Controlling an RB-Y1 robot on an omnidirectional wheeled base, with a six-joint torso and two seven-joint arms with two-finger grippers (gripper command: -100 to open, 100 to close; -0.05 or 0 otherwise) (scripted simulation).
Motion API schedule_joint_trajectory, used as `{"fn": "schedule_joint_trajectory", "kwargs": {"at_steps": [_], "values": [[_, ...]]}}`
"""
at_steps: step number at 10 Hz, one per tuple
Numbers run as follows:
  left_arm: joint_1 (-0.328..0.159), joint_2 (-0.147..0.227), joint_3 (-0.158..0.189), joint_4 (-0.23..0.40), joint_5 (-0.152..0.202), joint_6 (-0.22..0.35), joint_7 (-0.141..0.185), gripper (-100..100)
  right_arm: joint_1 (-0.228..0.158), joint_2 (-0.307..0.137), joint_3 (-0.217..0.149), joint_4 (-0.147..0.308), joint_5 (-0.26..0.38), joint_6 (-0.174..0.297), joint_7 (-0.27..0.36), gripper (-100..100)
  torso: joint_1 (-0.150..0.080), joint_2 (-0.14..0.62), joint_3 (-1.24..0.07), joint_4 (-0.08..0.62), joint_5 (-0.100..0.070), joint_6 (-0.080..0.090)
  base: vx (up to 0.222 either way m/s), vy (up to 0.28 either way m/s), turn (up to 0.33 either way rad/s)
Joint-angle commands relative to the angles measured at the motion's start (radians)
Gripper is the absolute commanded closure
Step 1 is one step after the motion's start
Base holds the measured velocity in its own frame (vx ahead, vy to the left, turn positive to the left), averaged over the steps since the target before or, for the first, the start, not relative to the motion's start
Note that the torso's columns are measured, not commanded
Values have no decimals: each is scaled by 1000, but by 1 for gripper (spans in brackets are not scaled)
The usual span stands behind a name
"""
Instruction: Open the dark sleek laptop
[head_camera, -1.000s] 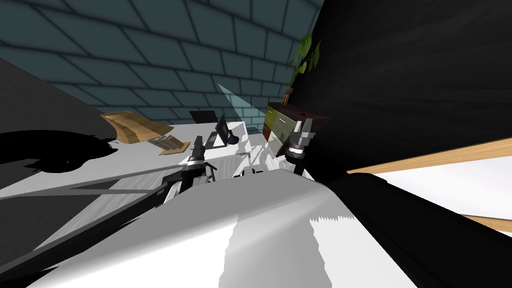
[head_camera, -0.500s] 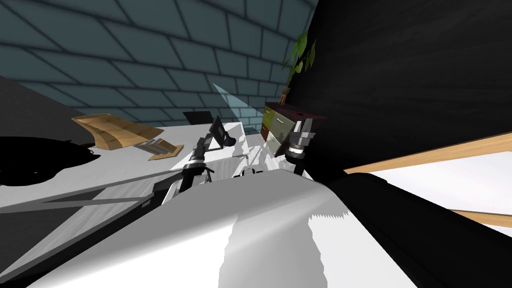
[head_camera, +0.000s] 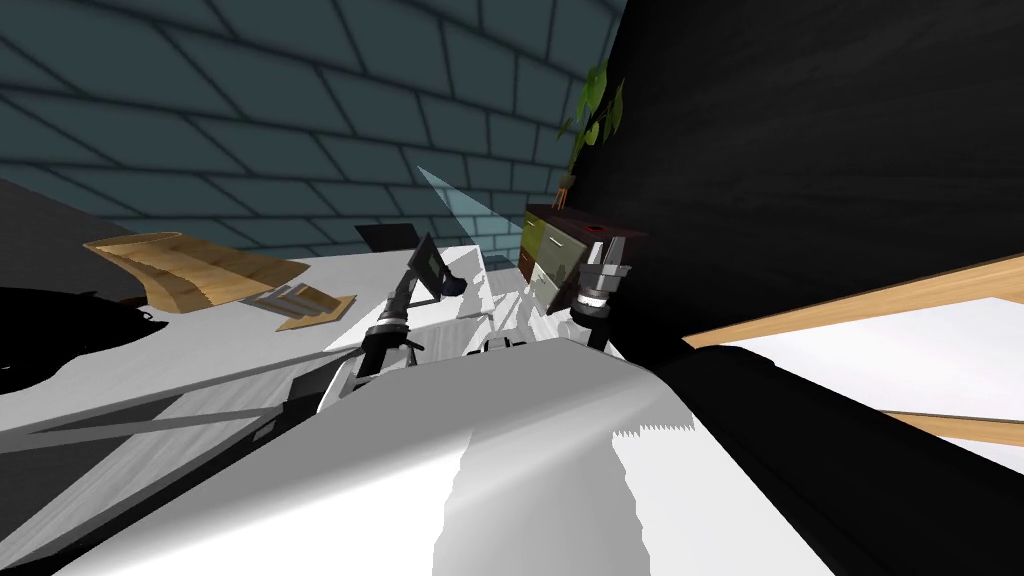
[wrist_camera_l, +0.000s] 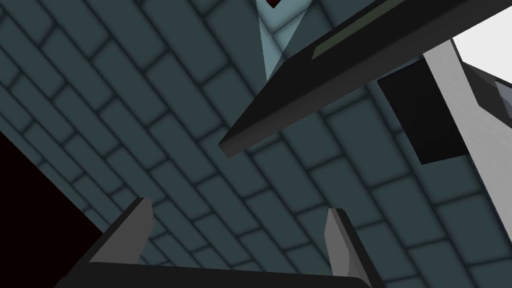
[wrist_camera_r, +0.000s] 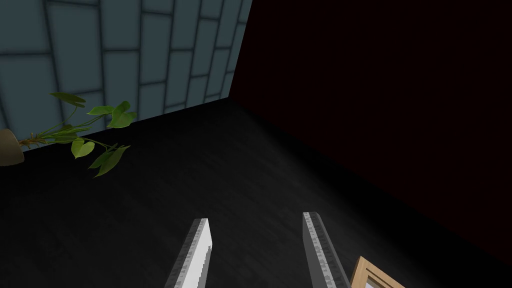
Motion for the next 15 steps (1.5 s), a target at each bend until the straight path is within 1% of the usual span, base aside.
{"fn": "schedule_joint_trajectory", "kwargs": {"at_steps": [1,9,10,11,12,13,15], "values": [[-21,22,10,26,-10,59,-3,-100,0,0,0,0,0,0,0,0,0,0,0,0,0,0,54,-33,-74],[-79,86,43,115,-38,215,-12,-100,0,0,0,0,0,0,0,0,0,1,0,0,0,0,47,-34,-60],[-69,80,40,98,-36,204,-10,-100,0,0,0,0,0,0,0,0,0,1,0,0,0,0,20,-12,-12],[-69,81,40,99,-36,209,-11,-100,0,0,0,0,0,0,0,0,1,1,1,0,0,0,0,0,0],[-69,81,40,99,-36,208,-11,100,0,0,0,0,0,0,0,0,1,2,1,1,0,0,0,0,0],[-86,62,37,111,-7,208,17,100,0,0,0,0,0,0,0,0,1,1,1,0,0,0,-27,64,29],[-104,43,34,123,21,208,45,100,0,0,0,0,0,0,0,0,8,2,2,-1,9,4,-33,124,29]]}}
